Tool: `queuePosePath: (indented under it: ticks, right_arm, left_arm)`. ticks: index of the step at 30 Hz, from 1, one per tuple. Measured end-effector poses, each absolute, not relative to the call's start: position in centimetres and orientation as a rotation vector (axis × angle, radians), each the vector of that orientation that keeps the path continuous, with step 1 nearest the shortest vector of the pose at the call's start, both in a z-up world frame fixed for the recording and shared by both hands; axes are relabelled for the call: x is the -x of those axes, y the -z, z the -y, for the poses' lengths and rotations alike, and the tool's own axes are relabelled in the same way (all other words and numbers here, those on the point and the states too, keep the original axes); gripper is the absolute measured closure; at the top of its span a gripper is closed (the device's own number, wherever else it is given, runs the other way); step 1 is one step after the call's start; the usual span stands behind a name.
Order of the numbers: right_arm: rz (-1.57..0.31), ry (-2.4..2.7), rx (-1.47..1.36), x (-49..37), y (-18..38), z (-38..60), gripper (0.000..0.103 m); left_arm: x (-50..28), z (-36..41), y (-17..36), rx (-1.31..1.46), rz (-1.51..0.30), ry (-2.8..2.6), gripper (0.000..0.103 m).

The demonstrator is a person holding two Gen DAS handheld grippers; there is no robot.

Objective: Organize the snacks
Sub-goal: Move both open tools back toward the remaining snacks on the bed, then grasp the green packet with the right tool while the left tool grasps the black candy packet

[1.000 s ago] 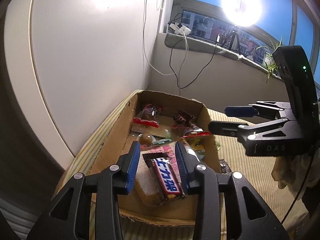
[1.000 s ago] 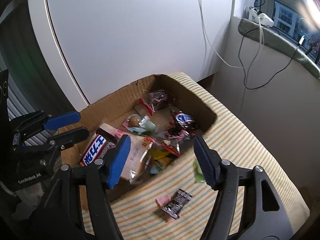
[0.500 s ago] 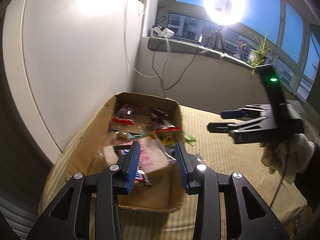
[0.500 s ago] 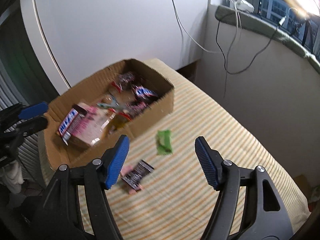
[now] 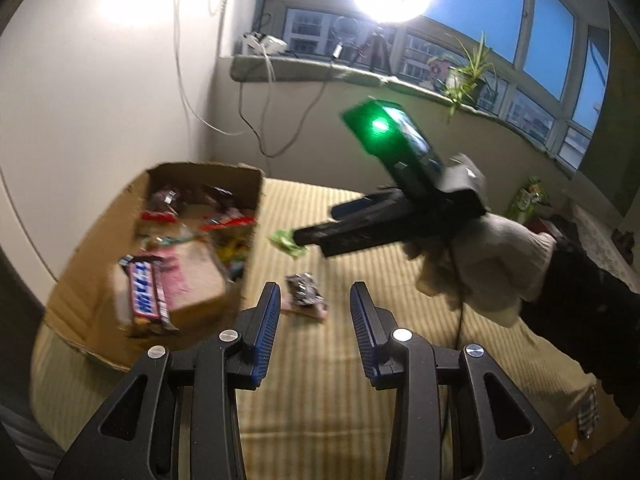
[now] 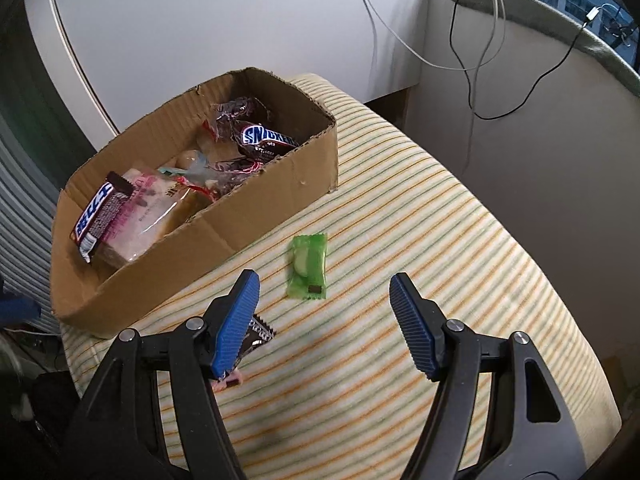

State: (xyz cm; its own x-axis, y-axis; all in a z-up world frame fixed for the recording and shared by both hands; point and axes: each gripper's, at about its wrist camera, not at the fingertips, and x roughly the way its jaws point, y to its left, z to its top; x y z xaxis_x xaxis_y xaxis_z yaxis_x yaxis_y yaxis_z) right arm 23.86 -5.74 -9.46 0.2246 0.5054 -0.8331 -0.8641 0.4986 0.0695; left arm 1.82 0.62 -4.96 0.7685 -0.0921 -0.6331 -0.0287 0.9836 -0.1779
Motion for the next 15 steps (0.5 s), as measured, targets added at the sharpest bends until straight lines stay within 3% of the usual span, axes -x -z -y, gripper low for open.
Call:
queuePosePath:
  ticks: [3, 8, 15]
  right_arm:
    - [-0.937, -1.001, 0.477, -24.0, 10.0, 5.1, 0.046]
    - [-0.937, -1.014, 0.504, -24.0, 10.6, 4.0, 0.049]
    - [-0.95, -1.015, 0.553, -24.2, 11.6, 2.6, 0.062]
  left_arm:
    - [-2.2, 0.3, 5.6, 0.172, -0.711, 0.054, 0.068]
    - [-2.7, 0.8, 6.3, 0.179, -0.731, 0.073, 0.07]
    - [-3.1, 0.8, 6.9, 0.183, -0.748, 0.081, 0.073]
